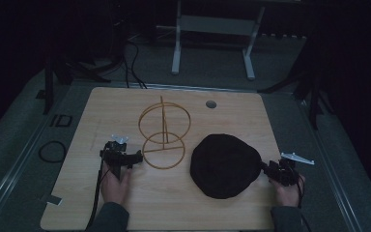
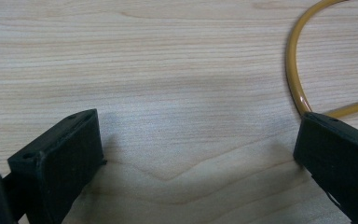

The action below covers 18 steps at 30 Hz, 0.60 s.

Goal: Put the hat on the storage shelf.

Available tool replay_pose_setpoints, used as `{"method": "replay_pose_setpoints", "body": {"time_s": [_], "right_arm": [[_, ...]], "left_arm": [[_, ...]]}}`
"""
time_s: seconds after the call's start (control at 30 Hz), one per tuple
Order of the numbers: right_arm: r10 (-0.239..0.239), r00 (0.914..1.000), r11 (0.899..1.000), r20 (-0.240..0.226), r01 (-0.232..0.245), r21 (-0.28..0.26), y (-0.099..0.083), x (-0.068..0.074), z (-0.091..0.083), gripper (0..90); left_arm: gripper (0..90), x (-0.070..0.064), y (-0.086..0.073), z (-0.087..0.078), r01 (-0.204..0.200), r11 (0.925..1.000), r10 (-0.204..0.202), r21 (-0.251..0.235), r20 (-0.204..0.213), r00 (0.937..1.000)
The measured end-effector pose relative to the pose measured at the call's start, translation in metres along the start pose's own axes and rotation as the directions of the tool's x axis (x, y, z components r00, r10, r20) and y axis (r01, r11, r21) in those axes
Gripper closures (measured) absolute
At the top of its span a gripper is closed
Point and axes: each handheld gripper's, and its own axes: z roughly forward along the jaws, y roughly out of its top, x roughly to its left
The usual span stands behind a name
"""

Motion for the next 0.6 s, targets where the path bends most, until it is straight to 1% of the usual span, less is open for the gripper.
{"method": "replay_pose_setpoints", "body": {"time_s": [0.03, 0.13, 0.17, 0.27, 0.3, 0.37, 0.4, 0.47, 0.6], "right_arm": [[-0.004, 1.0, 1.0, 0.0, 0.004, 0.005, 0.0, 0.0, 0.0, 53.2], [-0.01, 0.9999, 1.0, 0.001, 0.01, 0.014, 0.0, 0.002, -0.001, 54.8], [-0.026, 0.9997, 0.999, 0.003, 0.026, 0.028, 0.0, 0.002, -0.001, 55.0], [-0.047, 0.9988, 0.998, 0.011, 0.046, 0.045, 0.001, 0.004, -0.002, 55.0], [-0.047, 0.9988, 0.998, 0.011, 0.046, 0.045, 0.001, 0.004, -0.002, 55.0], [-0.053, 0.9985, 0.996, 0.018, 0.051, 0.067, 0.002, 0.005, -0.004, 57.0], [-0.053, 0.9985, 0.996, 0.018, 0.051, 0.067, 0.002, 0.005, -0.004, 57.0], [-0.073, 0.997, 0.995, 0.027, 0.07, 0.074, 0.003, 0.008, -0.005, 57.3], [-0.119, 0.9926, 0.99, 0.023, 0.117, 0.081, 0.007, 0.013, -0.011, 57.1]], "left_arm": [[0.7, 0.0, 0.0, 0.0, 0.0, 1.0, 0.0, 0.0, 0.0, 1.0], [0.7, 0.0, 0.0, 0.0, 0.001, 1.0, -0.001, 0.0, -0.001, 1.0], [0.7, -0.001, 0.0, 0.0, 0.002, 1.0, -0.002, 0.001, -0.002, 1.0], [0.7, -0.001, 0.0, 0.0, 0.003, 1.0, -0.003, 0.001, -0.003, 1.0], [0.7, -0.001, 0.0, 0.0, 0.003, 1.0, -0.003, 0.001, -0.003, 1.0], [0.7, -0.001, 0.0, 0.0, 0.003, 1.0, -0.003, 0.001, -0.003, 1.0], [0.7, -0.001, 0.0, 0.0, 0.003, 1.0, -0.003, 0.001, -0.003, 1.0], [0.7, -0.001, 0.0, 0.0, 0.003, 1.0, -0.003, 0.001, -0.004, 1.0], [0.7, -0.001, 0.0, 0.0, 0.004, 1.0, -0.004, 0.001, -0.004, 1.0]]}}
